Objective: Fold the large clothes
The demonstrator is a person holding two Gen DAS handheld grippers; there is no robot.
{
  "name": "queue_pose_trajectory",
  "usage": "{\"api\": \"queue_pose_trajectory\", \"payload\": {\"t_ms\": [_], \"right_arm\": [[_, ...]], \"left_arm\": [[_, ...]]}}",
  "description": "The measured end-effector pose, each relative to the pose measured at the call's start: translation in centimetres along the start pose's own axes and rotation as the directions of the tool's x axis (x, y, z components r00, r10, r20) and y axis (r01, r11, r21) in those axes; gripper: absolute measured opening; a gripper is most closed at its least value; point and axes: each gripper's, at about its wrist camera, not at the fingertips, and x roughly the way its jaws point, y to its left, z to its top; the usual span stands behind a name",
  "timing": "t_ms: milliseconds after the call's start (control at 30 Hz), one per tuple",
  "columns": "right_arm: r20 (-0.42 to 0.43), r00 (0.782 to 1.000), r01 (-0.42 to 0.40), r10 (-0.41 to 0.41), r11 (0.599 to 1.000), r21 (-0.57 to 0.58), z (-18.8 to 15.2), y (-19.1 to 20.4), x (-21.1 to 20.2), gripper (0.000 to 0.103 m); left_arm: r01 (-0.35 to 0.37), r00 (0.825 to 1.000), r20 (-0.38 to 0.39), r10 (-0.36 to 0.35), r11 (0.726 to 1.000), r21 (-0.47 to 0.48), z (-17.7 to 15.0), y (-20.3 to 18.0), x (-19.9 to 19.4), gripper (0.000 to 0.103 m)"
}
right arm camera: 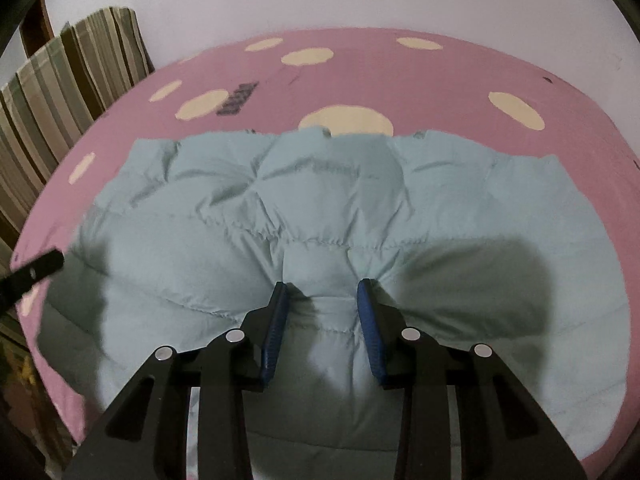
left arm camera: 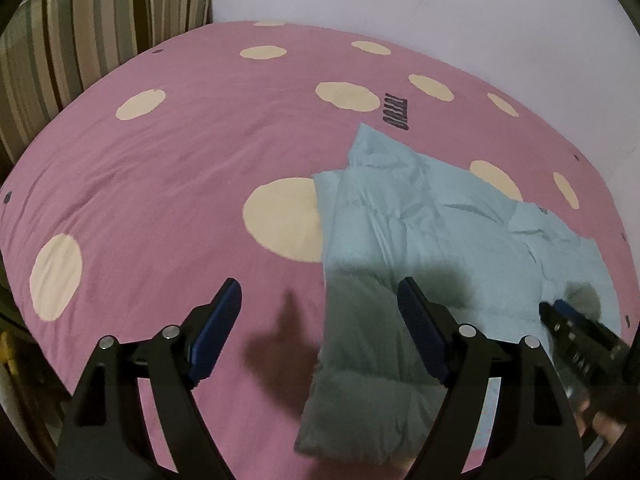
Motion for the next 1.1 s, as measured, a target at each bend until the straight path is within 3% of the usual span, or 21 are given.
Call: {"api": "queue_pose_trajectory", "payload": {"t_ms": [267, 567, 600, 733, 833, 933, 1100], "right_arm": [[-0.005, 1.0, 0.015, -0.015, 1.0, -0.025, -0.1, 0.2, 0.6, 0.037], [0.003, 1.0, 0.009, -0.009, 1.0, -0.028, -0.1, 0.2, 0.9, 0.037], [0.006, 1.0, 0.009, -0.009, 1.0, -0.029, -0.1, 0.2, 0.9, 0.037], [0.016, 1.0, 0.012, -0.012, 0.999, -0.03, -0.3, 0.3, 1.0, 0.037], [0.018, 1.0, 0.015, -0.015, 0.999, -0.032, -0.3, 0.4, 1.0, 0.037], [0.019, 1.0, 0.013, -0.013, 0.999, -0.031, -0.3, 0.4, 1.0, 0.037], [0.021, 1.0, 0.02, -0.019, 0.999, -0.033, -0.4, 0.6, 1.1, 0.037]], "left_arm": [[0.013, 0.996, -0.094, -0.01, 0.999, 0.034, 1.5, -1.2, 4.0, 0.08], [0.075, 0.982, -0.177, -0.067, 0.996, 0.038, 0.7, -1.3, 7.4, 0.079], [0.088, 0.981, -0.177, -0.08, 0.996, 0.035, 0.5, -1.3, 7.6, 0.074], [0.15, 0.975, -0.175, -0.136, 0.986, 0.069, 0.3, -2.2, 7.4, 0.039], [0.154, 0.977, -0.163, -0.139, 0.985, 0.083, 0.2, -2.9, 7.1, 0.024], [0.151, 0.98, -0.144, -0.139, 0.986, 0.074, 0.3, -3.1, 6.5, 0.017], [0.13, 0.987, -0.103, -0.121, 0.987, 0.093, 0.3, -3.9, 4.8, 0.012]]}}
